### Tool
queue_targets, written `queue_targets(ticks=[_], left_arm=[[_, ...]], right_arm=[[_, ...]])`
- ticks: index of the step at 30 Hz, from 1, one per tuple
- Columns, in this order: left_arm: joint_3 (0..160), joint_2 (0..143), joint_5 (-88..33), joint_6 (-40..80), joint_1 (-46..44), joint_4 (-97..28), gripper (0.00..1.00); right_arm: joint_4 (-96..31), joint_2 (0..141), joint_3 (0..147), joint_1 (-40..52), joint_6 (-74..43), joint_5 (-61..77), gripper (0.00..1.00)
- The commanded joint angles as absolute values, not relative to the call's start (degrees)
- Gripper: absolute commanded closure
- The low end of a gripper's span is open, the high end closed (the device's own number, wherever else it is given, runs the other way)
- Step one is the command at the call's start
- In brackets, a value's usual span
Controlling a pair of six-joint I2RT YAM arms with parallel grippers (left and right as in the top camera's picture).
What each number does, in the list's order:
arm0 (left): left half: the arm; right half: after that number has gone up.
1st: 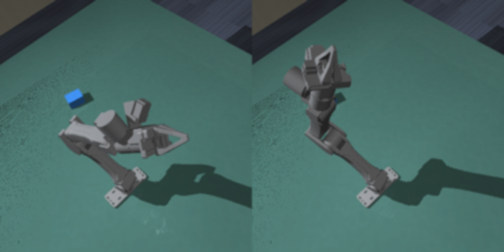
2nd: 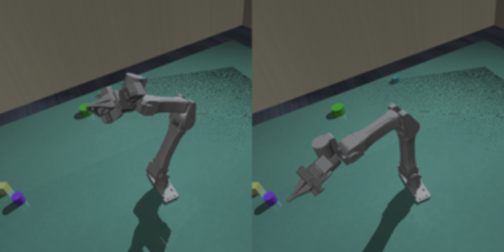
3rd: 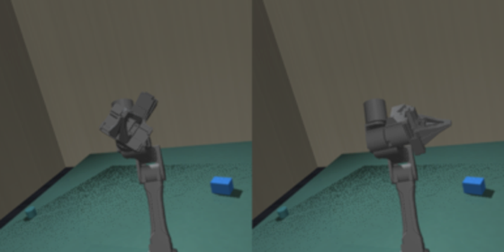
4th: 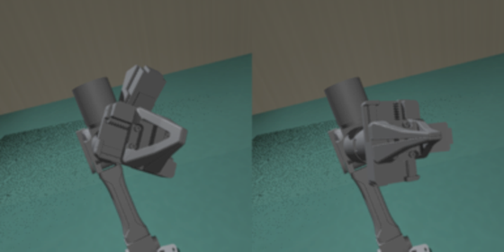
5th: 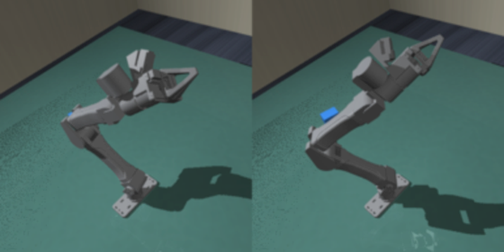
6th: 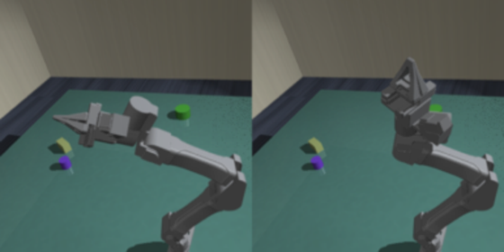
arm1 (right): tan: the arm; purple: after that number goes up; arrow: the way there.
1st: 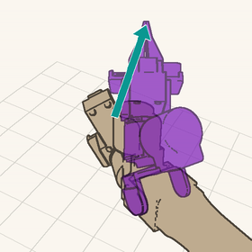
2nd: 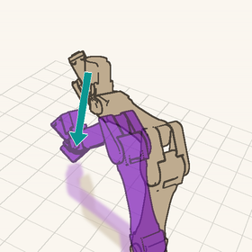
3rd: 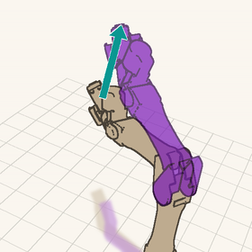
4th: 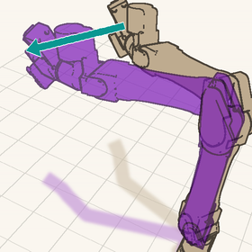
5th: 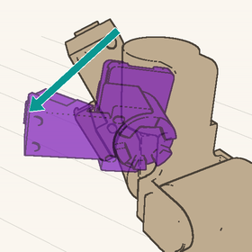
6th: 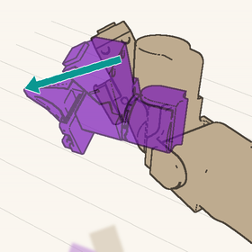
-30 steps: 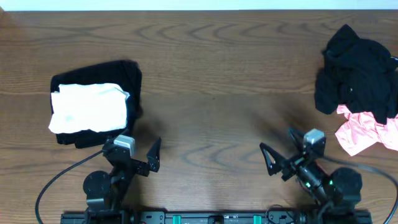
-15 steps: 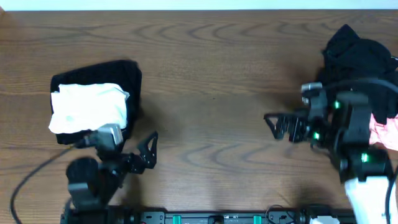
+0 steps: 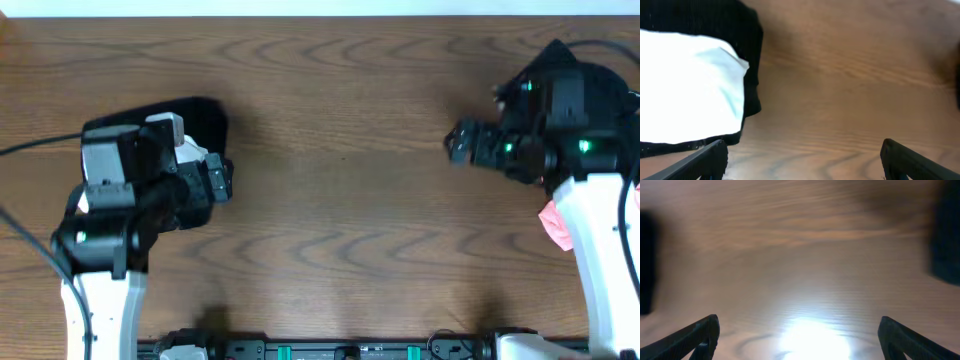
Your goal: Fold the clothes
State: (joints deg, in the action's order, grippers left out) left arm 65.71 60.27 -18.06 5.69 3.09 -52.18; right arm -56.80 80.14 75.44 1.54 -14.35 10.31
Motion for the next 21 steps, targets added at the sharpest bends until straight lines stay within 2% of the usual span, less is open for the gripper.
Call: queue_targets(ticks=[1, 7, 11, 16, 21], left_arm=[[66.67, 63.05, -16.6, 4.29, 2.81, -52.97, 0.02], [66.67, 65.47, -16.6, 4.29, 2.81, -53.56, 0.02], [66.65, 65.95, -16.6, 4.29, 2.81, -53.56, 0.02], [66.65, 65.98, -16.6, 4.29, 2.81, -53.56, 0.02], [66.65, 65.98, -16.6, 4.32, 2.81, -53.56, 0.02]], right_arm=[[-58.72, 84.68, 81.82, -0.64, -21.52, -6.7, 0.01], [-58.08, 92.97, 87.66, -10.26, -25.76, -7.25, 0.02], [-57.01, 98.35, 89.17, -16.71, -25.69, -8.19, 0.06], [-53.82, 103.31, 89.27, -19.73, -24.4, -9.02, 0.09], [-48.27, 107.57, 89.27, -19.77, -22.59, -12.34, 0.07]])
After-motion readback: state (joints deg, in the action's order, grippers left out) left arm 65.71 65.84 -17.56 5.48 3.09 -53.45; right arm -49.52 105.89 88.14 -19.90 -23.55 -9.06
